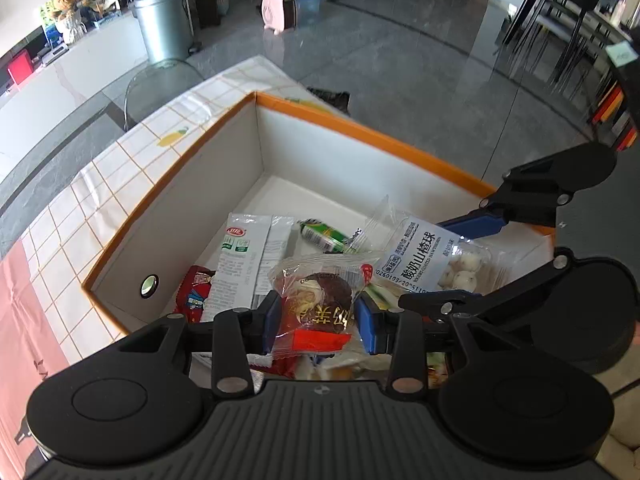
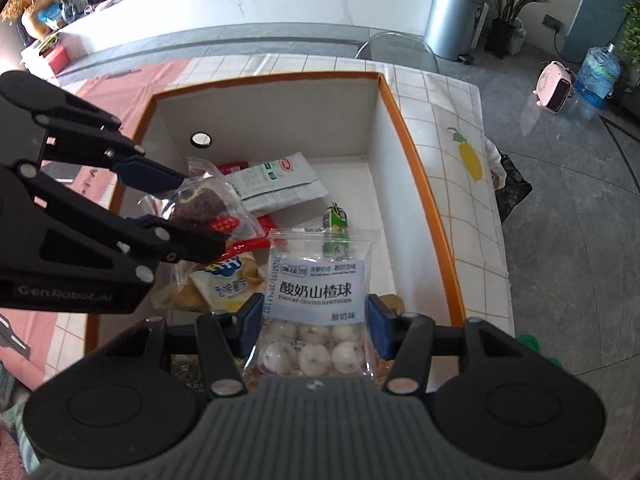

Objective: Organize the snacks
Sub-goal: 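Open the left tool to drop the candy while the right tool releases the white-ball pack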

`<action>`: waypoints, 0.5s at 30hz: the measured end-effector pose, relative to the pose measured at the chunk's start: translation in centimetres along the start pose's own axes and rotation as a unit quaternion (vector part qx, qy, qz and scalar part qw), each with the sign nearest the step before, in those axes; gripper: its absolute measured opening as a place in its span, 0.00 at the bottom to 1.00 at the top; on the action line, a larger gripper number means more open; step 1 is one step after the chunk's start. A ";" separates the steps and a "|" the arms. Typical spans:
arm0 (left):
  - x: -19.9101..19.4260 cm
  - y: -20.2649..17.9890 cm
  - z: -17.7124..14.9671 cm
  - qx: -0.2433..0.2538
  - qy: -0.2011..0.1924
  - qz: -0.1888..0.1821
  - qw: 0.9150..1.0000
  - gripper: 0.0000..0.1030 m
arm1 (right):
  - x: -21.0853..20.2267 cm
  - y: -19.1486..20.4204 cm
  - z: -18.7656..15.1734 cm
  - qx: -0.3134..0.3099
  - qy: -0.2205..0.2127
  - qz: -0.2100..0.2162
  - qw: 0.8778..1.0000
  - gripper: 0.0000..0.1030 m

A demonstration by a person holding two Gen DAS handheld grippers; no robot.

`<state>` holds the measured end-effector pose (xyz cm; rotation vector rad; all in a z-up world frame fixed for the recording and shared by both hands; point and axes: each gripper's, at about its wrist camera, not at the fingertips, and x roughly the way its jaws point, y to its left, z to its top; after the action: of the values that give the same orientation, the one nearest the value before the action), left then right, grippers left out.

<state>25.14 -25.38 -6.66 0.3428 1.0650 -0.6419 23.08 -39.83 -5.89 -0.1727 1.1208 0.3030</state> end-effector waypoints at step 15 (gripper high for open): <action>2.8 1.4 -0.3 -0.012 0.031 -0.008 0.999 0.43 | 3.2 1.0 0.7 -0.029 0.026 -0.023 0.999 0.55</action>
<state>26.74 -25.00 -9.38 0.3350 1.1345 -0.6345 24.66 -38.21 -8.46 -0.2587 1.1584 0.2911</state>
